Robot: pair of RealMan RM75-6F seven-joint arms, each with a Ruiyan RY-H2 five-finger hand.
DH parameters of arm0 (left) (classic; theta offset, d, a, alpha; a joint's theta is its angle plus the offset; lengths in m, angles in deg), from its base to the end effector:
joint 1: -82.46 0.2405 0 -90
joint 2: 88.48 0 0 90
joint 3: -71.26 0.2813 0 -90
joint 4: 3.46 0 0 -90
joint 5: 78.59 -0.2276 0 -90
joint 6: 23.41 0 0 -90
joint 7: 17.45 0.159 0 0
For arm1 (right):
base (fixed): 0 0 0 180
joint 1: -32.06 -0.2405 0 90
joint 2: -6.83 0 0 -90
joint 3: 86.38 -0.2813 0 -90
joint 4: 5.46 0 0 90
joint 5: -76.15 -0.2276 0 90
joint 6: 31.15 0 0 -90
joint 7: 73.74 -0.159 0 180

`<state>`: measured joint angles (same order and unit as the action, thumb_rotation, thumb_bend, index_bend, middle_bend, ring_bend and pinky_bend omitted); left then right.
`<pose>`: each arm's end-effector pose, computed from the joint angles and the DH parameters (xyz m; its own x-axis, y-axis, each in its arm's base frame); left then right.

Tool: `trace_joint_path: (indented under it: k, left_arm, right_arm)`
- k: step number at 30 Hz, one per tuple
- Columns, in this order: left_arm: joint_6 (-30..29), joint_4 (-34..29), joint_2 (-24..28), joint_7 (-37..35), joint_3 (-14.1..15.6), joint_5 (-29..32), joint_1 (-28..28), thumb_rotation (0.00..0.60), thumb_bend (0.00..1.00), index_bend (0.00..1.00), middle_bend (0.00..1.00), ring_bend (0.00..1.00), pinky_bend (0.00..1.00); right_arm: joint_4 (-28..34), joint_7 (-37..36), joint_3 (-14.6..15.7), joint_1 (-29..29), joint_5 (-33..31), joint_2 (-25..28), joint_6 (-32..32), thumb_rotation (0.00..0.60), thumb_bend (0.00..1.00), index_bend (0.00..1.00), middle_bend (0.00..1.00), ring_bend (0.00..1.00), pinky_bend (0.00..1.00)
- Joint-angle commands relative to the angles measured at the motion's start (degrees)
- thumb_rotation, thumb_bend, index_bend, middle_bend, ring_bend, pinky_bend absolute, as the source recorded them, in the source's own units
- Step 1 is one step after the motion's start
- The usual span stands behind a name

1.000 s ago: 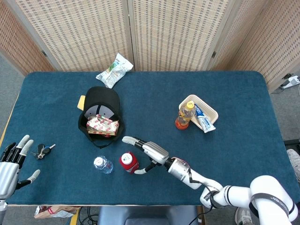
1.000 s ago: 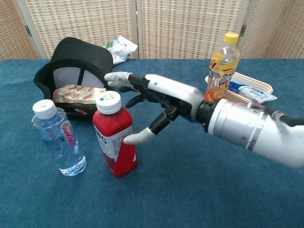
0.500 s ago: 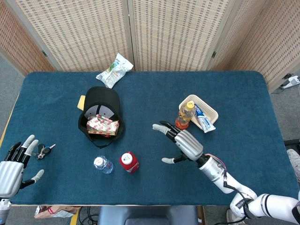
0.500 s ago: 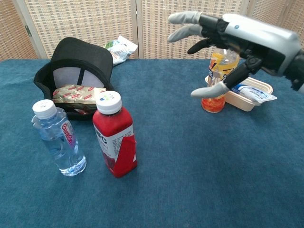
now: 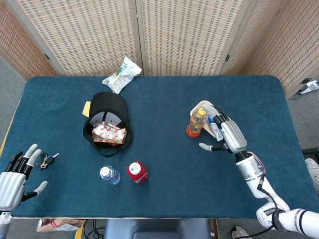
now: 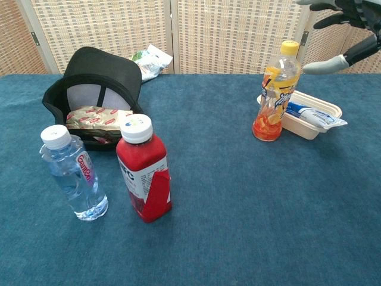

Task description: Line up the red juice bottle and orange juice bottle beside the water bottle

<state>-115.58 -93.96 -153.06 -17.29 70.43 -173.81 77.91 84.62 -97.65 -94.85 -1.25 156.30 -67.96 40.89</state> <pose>-0.3195 0.1874 0.1563 0.4147 -0.0856 0.9059 0.8913 -0.1622 -0.4233 -0.1993 -0.3561 0.0781 -0.1238 -0.1748 0.9768 -0.9221 -0.3433 -0.1783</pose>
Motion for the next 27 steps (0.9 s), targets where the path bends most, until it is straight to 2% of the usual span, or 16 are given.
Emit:
trace_joint_path:
  k: [1,7,18,27]
  left_arm:
    - [0.1,0.0,-0.1,0.1,0.1,0.0,0.0,0.6,0.18,0.05,0.04,0.13,0.08]
    - [0.2,0.1,-0.3,0.1,0.1,-0.1,0.0,0.6,0.18,0.05,0.04,0.13,0.09]
    - [0.1,-0.2,-0.3,0.3,0.0,0.3,0.1,0.6,0.18,0.05,0.04,0.13,0.09]
    - [-0.3,-1.0,0.4,1.0,0.1,0.1,0.4,0.6,0.18,0.05,0.04,0.13,0.09]
  right_arm:
    - [-2.2,-2.5,-1.5,0.4,-2.1,-0.5,-1.7,0.6,0.0,0.0,0.04,0.0,0.13]
    - [-7.6,-10.0,-3.5,-0.8,-6.0,-2.9,-8.0,0.6,0.0,0.0,0.04,0.0,0.12]
    - [-18.2,-22.1,-4.1,-3.3,-4.5,-8.0,-15.6,0.6,0.0,0.0,0.03,0.0,0.1]
    - [-25.4,-28.1,-4.0,-4.3,-2.9,-12.4,-17.6,0.6,0.0,0.0,0.05,0.0,0.1]
